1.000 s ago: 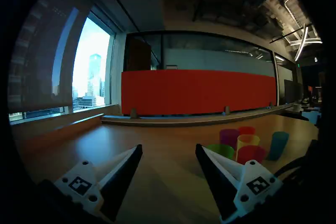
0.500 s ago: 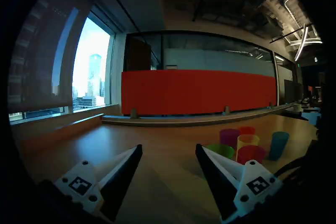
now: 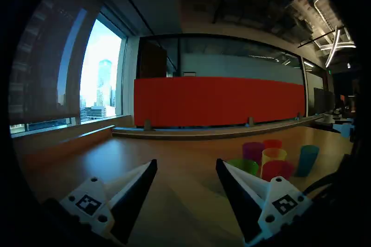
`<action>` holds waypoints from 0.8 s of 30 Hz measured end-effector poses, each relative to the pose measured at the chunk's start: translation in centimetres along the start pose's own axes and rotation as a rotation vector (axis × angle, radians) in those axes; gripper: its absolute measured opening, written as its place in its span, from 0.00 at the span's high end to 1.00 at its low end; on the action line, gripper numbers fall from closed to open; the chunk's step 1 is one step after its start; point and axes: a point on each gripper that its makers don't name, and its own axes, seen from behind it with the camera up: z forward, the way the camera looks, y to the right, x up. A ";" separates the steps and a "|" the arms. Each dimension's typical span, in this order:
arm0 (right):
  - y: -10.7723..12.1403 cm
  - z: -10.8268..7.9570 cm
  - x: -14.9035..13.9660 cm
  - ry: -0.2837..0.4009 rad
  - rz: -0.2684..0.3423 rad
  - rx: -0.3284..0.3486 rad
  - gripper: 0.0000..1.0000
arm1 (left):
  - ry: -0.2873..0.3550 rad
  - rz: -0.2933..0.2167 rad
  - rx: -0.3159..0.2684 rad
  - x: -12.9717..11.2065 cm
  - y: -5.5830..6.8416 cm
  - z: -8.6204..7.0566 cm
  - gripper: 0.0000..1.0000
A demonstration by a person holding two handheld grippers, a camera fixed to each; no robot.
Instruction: Pour water
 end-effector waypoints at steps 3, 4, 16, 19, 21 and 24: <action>0.0 0.0 0.1 0.000 0.000 0.000 0.00 | 0.000 0.000 0.000 0.0 0.0 0.0 0.06; 0.0 0.0 0.1 0.000 0.000 0.000 0.00 | 0.000 0.000 0.000 0.0 0.0 0.0 0.06; -0.1 -0.1 0.1 -0.001 0.000 0.000 0.00 | 0.000 0.000 0.000 -0.1 0.0 0.0 0.06; -0.1 -0.1 0.1 -0.001 0.000 0.000 0.00 | 0.000 0.000 0.000 -0.1 0.0 0.1 0.06; 0.0 -0.1 0.1 -0.001 0.000 0.000 0.00 | 0.000 0.000 0.000 -0.1 0.0 0.1 0.06; 0.0 -0.1 0.1 -0.001 0.000 0.000 0.00 | 0.000 0.000 0.000 -0.1 0.1 0.1 0.06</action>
